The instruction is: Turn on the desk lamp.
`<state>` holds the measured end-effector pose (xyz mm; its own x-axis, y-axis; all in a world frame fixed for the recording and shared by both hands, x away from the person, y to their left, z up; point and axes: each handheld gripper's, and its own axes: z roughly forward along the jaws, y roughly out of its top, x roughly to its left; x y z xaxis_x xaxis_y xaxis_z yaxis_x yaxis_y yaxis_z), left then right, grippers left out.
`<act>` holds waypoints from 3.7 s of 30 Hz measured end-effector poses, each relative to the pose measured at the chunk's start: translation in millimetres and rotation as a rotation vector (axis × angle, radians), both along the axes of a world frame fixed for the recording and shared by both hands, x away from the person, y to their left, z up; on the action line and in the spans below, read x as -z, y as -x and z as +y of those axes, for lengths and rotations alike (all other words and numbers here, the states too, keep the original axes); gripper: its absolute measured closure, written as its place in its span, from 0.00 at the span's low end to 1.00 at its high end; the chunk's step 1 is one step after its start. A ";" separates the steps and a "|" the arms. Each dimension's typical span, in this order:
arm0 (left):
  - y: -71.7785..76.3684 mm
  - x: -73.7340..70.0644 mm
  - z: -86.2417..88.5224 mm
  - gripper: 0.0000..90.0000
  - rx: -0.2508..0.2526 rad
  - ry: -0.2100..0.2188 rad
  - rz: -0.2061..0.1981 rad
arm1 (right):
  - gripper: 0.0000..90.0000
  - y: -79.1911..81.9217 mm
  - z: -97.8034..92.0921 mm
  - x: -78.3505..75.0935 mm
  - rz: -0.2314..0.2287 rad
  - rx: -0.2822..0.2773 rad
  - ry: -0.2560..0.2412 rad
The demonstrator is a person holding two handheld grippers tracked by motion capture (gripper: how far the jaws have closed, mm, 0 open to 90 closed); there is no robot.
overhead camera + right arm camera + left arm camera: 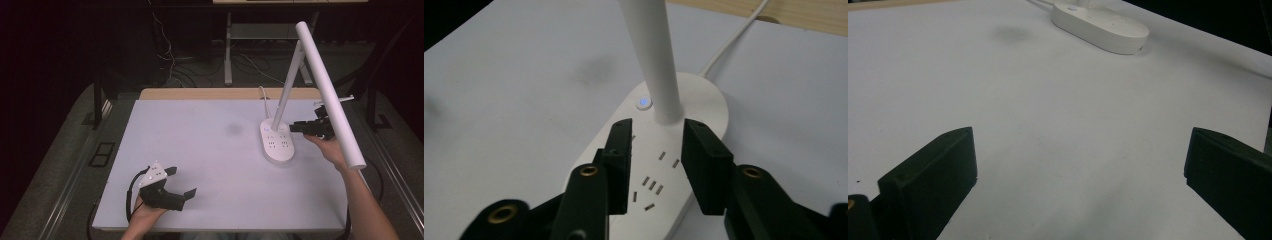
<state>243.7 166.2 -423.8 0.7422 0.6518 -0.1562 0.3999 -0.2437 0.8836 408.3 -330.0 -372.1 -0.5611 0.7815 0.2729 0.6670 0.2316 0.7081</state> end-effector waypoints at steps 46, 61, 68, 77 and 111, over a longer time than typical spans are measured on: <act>-0.5 0.0 1.5 0.00 0.007 -0.009 0.000 | 0.99 -51.2 12.2 47.2 0.054 0.072 -0.061; -0.1 0.0 1.2 0.00 0.007 -0.011 0.003 | 1.00 -55.3 13.9 56.2 0.078 0.078 -0.058; 0.5 0.5 -0.5 0.00 0.014 -0.015 0.001 | 1.00 -55.2 13.8 56.8 0.066 0.066 -0.046; 0.3 0.8 -1.0 0.00 0.018 -0.021 0.004 | 1.00 -55.2 12.9 58.7 0.061 0.060 -0.049; 0.1 0.9 -2.2 0.00 0.026 -0.027 0.006 | 1.00 -30.1 -4.7 11.2 0.055 0.107 0.000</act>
